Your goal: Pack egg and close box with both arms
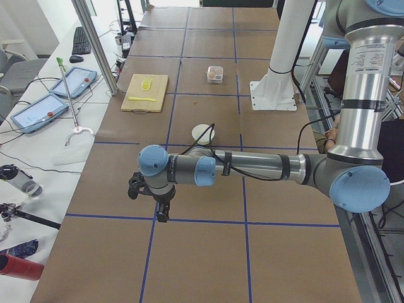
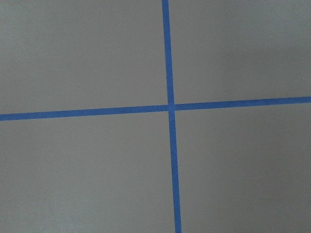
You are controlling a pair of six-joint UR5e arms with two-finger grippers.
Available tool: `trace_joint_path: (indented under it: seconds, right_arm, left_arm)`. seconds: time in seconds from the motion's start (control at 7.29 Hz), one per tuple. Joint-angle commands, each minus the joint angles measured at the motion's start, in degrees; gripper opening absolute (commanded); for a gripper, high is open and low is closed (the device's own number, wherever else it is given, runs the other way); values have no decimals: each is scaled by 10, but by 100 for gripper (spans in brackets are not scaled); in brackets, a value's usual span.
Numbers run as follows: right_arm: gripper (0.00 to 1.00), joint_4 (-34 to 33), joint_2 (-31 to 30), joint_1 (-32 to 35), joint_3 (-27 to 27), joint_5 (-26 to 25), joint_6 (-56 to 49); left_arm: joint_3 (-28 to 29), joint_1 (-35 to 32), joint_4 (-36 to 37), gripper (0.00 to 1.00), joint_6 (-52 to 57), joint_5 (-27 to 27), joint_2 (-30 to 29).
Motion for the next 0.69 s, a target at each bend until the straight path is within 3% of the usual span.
trace_joint_path:
  seconds: [0.0,0.55]
  right_arm:
    - [100,0,1,4,1,-9,49]
    - [100,1,0,4,2,-10,58]
  left_arm:
    - [1,0,0,100,0,0,0]
    - [0,0,0,100,-1,0,-1]
